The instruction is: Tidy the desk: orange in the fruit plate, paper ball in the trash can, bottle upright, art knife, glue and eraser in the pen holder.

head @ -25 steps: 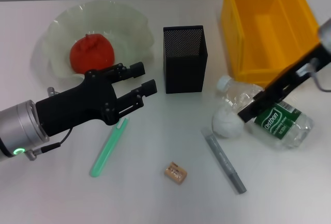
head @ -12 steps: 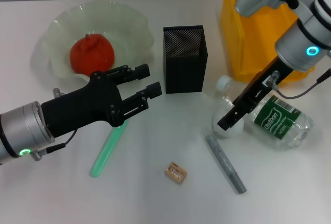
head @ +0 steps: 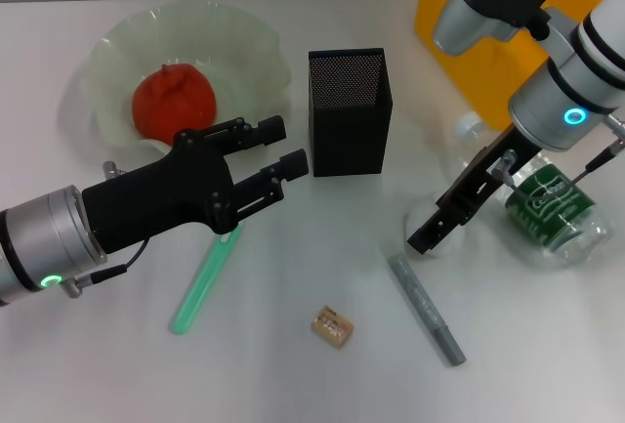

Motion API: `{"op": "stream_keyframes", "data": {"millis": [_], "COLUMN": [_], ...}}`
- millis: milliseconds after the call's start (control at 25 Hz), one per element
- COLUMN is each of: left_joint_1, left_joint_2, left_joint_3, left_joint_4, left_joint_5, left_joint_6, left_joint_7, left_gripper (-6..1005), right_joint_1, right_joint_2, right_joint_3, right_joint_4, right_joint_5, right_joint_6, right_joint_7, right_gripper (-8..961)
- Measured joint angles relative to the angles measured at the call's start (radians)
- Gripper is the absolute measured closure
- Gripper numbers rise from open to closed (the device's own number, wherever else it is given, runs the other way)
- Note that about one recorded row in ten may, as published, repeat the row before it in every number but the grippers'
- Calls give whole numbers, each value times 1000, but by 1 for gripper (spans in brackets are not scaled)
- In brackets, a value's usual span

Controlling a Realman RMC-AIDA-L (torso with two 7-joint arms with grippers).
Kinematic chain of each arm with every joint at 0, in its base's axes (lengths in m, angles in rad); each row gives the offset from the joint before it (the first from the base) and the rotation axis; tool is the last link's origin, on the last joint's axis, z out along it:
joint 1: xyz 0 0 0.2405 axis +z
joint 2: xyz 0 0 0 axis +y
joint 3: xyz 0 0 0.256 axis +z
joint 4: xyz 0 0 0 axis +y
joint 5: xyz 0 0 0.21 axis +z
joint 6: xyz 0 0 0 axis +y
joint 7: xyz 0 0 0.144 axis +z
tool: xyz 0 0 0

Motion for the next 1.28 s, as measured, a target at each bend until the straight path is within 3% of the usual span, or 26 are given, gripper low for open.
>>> {"op": "stream_keyframes", "data": {"millis": [760, 1200, 1280], "left_joint_1": [-17, -17, -17], "left_joint_2": [-2, -2, -2], "left_joint_3": [-6, -6, -7], "left_joint_4": [-24, -25, -25], "left_joint_5": [0, -1, -2], "left_joint_6": [-15, -17, -19], "left_joint_7": [9, 10, 10], "left_gripper": [506, 506, 506], "right_joint_1": [1, -9, -13], "right_joint_2": [2, 2, 2], "right_joint_3": [-15, -11, -9], "right_joint_4": [25, 6, -3], "right_joint_5": [3, 7, 8], "right_joint_6": [34, 35, 33], "right_joint_7": [-3, -3, -3], "right_gripper": [128, 438, 443]}}
